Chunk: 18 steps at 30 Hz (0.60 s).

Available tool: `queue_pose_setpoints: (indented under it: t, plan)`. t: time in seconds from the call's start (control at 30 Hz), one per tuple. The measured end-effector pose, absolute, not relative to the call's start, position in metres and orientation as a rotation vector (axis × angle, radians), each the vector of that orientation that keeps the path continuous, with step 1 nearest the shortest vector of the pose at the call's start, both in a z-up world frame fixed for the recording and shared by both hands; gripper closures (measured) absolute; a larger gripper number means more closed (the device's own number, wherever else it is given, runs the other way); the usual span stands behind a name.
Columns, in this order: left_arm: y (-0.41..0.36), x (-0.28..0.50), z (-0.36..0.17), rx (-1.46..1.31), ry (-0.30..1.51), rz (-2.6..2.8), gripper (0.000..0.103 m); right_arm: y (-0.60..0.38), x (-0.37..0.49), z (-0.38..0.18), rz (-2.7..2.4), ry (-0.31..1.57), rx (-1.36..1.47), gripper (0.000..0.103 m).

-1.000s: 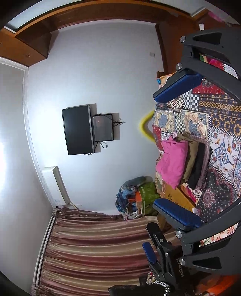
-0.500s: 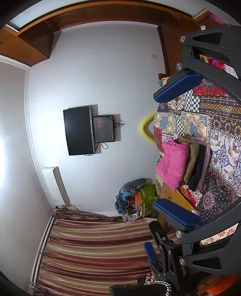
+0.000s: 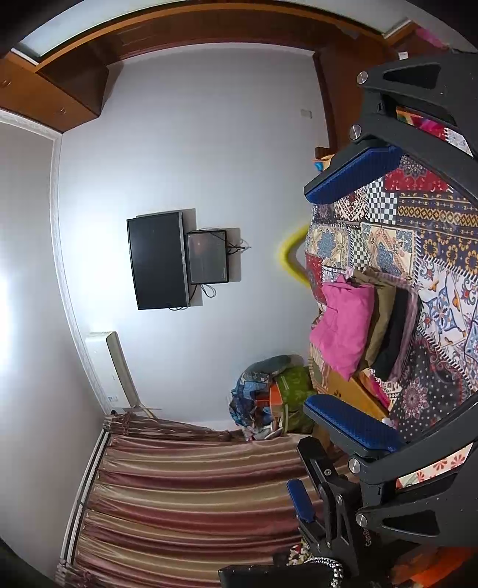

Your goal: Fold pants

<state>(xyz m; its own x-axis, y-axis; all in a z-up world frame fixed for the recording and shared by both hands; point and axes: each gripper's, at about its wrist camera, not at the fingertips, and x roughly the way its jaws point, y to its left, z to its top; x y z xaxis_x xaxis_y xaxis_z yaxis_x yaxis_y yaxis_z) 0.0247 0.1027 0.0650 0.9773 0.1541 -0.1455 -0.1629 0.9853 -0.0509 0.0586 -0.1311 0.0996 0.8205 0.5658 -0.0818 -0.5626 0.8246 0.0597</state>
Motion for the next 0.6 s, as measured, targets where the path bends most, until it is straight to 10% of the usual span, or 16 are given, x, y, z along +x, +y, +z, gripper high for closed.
queue_pose_setpoints:
  t: [0.6]
  plan:
    - [0.0995, 0.0248, 0.0662, -0.056, 0.142, 0.145, 0.000, -0.1313, 0.0571, 0.1009, 0.595, 0.090, 0.038, 0.000]
